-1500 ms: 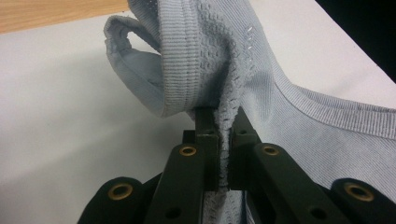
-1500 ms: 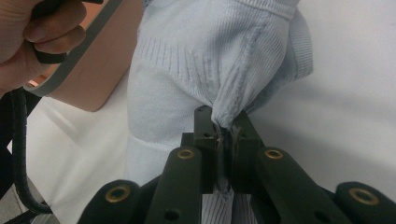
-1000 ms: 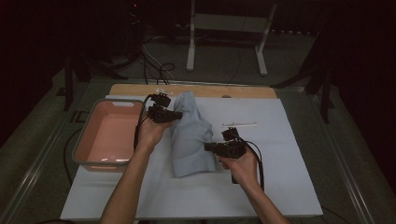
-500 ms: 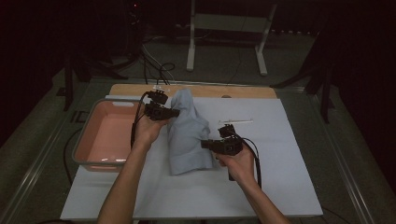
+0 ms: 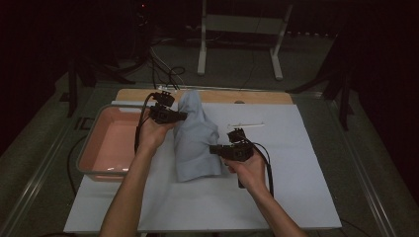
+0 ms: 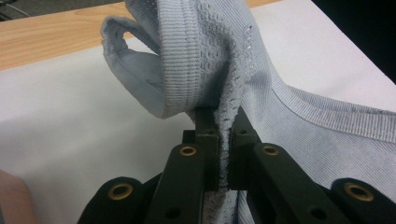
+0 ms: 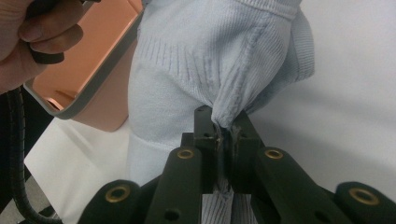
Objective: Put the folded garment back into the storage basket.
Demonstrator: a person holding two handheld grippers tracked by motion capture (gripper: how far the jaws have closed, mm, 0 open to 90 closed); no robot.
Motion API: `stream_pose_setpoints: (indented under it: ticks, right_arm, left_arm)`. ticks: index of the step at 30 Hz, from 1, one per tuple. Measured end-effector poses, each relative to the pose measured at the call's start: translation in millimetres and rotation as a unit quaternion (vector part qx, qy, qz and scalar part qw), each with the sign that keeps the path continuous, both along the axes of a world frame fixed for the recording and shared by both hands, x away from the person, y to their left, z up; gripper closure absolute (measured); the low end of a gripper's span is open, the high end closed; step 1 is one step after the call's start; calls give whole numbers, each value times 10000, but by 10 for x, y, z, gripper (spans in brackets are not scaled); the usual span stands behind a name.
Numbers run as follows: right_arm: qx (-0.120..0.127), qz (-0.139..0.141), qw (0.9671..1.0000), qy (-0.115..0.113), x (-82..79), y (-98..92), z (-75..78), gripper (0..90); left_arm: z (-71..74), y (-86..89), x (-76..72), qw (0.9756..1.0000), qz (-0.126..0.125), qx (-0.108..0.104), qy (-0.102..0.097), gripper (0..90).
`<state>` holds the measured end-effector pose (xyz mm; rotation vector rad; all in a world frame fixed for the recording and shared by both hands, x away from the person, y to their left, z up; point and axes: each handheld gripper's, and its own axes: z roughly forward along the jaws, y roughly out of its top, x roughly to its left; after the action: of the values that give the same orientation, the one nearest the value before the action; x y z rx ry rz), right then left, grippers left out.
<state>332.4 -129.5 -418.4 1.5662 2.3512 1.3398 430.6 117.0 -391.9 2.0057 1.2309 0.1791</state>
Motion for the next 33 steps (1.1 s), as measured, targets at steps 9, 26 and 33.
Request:
stream_pose_setpoints:
  ticks: [9,26,33]
  right_arm:
    - [95,-38,9999,92,45,19,-31,846]
    - [106,29,9999,103,67,106,-9,846]
    - [152,72,9998,83,58,188,37,847]
  left_arm:
    - [49,18,5,10000,11,30,-21,871]
    - [141,74,-5,9998,29,159,-62,871]
    - [178,113,3,9998,54,159,-97,871]
